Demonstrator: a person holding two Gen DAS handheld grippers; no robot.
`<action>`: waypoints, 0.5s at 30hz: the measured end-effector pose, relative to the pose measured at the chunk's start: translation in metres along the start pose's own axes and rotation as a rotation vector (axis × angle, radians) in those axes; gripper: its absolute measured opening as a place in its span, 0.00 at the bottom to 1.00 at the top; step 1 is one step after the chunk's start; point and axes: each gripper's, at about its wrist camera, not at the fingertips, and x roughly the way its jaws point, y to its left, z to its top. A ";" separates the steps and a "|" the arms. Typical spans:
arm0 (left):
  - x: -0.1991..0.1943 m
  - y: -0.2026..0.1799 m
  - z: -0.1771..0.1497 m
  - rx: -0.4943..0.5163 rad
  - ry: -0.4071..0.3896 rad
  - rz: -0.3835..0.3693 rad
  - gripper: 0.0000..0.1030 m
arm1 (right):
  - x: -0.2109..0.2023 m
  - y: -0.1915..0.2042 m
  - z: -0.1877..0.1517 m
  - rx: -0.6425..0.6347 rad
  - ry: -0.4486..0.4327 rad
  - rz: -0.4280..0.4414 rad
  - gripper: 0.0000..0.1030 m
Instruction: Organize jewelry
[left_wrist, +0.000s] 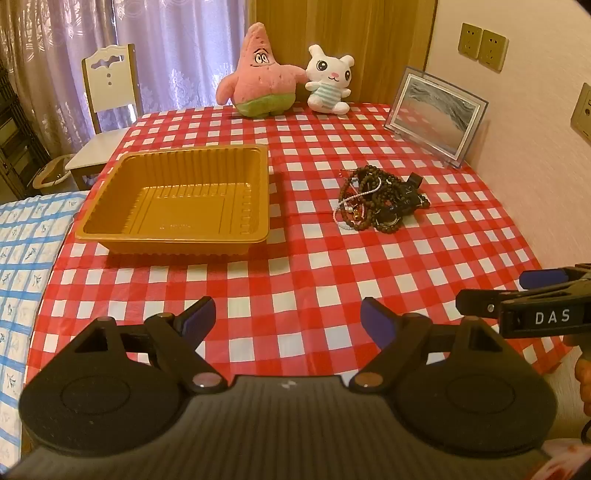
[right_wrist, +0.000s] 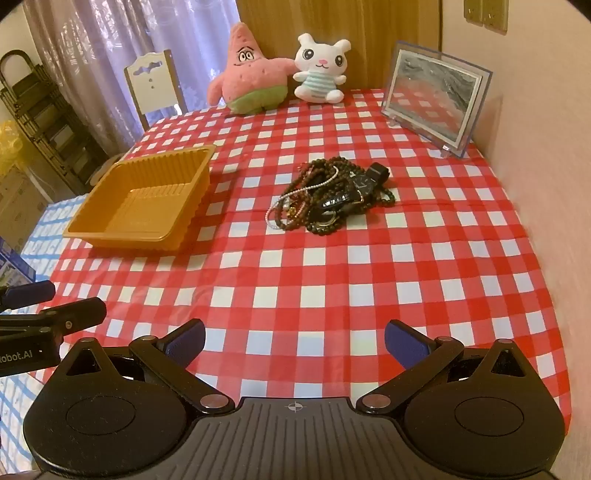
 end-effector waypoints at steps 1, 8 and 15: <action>0.000 0.000 0.000 0.001 0.002 0.001 0.82 | 0.000 0.000 0.000 0.000 0.000 0.000 1.00; 0.000 0.000 0.000 -0.002 0.003 -0.001 0.82 | 0.000 0.000 0.000 0.000 0.001 0.000 1.00; 0.000 0.000 0.000 -0.001 0.005 -0.001 0.82 | 0.000 0.000 0.001 0.000 0.002 0.000 1.00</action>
